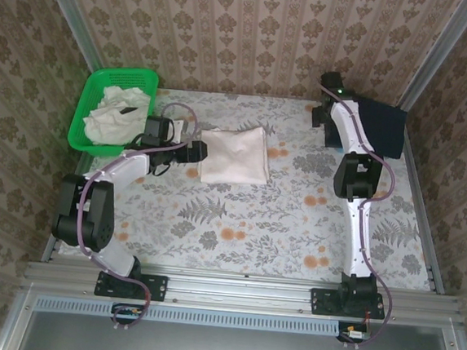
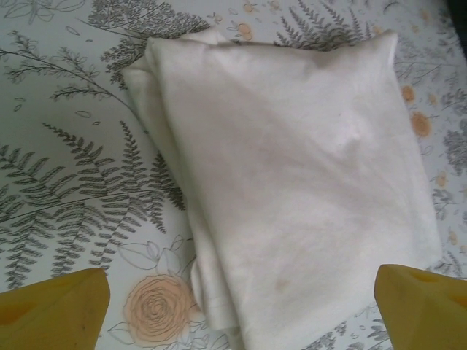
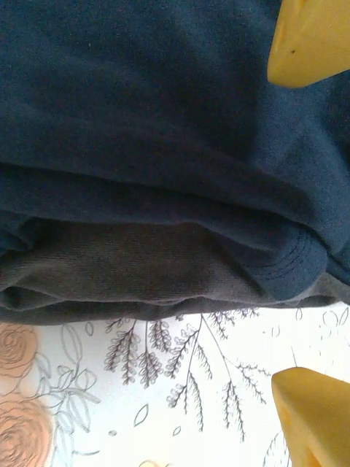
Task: Fold and stack the t-shirts
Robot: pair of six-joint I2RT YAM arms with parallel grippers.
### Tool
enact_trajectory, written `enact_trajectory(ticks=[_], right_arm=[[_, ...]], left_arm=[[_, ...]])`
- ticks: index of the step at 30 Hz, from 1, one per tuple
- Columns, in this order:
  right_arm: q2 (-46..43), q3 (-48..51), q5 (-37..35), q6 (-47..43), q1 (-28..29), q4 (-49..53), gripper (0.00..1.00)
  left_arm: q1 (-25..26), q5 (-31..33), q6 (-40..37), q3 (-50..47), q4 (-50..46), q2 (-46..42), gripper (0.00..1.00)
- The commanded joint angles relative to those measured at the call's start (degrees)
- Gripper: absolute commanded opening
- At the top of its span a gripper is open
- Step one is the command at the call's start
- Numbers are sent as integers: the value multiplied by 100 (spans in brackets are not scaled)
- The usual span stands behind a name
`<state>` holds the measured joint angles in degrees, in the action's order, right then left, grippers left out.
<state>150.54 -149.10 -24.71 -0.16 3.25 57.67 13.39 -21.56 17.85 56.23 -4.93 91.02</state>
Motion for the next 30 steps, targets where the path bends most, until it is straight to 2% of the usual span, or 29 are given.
enact_trajectory(ticks=[1, 5, 8, 11, 16, 18, 23, 30], right_arm=[[123, 130, -529, -387, -8, 71, 100], [414, 87, -937, -662, 42, -17, 100], [485, 105, -1001, -666, 45, 5, 93], [476, 113, -682, -594, 45, 103, 83], [276, 176, -62, -275, 84, 428, 60], [63, 368, 139, -140, 123, 439, 54], [-616, 1140, 751, 81, 319, 312, 51], [-1274, 2111, 776, 328, 580, -13, 53]], left_arm=[[-56, -262, 106, -41, 280, 82, 92], [-57, -314, 150, -48, 325, 109, 90], [-56, -327, 143, -38, 313, 111, 89], [-51, -365, 141, 3, 302, 134, 88], [-57, -411, 119, 27, 286, 162, 85], [-64, -410, 107, 34, 267, 179, 84], [-89, -462, 84, 26, 269, 234, 84], [-185, -558, 57, -32, 315, 267, 84]])
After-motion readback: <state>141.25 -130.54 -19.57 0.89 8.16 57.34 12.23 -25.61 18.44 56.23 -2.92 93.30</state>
